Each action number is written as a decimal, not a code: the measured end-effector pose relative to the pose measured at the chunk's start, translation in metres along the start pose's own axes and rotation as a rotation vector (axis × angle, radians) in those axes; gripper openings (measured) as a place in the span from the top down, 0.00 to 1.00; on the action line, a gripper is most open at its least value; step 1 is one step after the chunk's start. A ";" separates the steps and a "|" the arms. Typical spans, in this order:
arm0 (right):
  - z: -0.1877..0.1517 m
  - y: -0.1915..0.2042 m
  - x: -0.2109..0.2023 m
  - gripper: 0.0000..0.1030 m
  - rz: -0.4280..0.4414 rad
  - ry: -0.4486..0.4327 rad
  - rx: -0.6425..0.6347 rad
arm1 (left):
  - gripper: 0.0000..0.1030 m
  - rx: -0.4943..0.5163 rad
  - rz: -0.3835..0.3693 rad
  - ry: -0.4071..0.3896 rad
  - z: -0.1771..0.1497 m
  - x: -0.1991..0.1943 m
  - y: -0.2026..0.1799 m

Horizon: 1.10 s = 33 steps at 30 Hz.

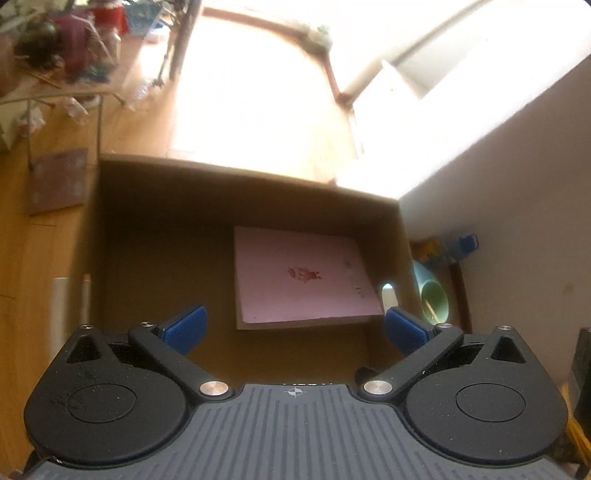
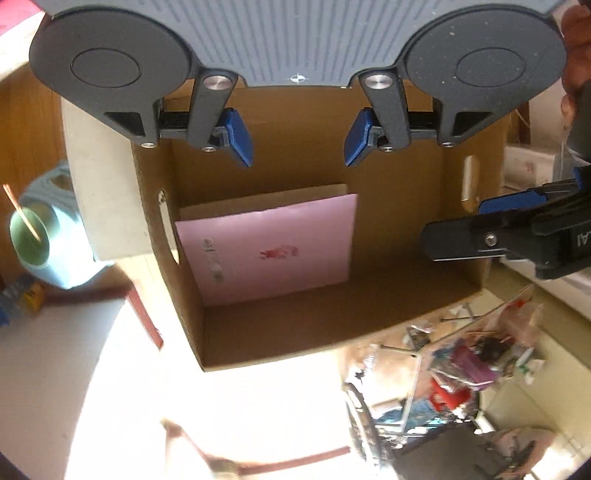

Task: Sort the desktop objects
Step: 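Withdraw the right gripper up out of the box, then move the left gripper down toward the blue-white wet-wipes pack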

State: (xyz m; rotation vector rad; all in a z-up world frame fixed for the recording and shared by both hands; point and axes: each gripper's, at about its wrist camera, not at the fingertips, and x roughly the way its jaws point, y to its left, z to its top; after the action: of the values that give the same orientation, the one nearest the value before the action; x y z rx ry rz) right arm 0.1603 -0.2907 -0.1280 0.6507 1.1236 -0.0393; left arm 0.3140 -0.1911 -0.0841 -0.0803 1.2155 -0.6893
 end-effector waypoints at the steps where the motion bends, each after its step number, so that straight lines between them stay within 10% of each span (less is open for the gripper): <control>1: 0.000 0.004 -0.007 0.43 0.001 -0.004 -0.016 | 0.00 -0.007 0.007 -0.017 -0.005 -0.010 0.000; 15: 0.010 0.032 -0.056 0.16 0.130 -0.134 -0.449 | 0.00 -0.311 0.225 -0.289 -0.128 -0.123 0.007; 33: -0.084 0.047 -0.090 0.00 0.323 -0.148 -0.775 | 0.00 -0.476 0.267 -0.251 -0.266 -0.099 -0.002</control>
State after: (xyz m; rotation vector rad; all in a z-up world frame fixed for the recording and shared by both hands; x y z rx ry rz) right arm 0.0666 -0.2360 -0.0528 0.1192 0.7891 0.5897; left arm 0.0627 -0.0610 -0.0997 -0.3818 1.0998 -0.1415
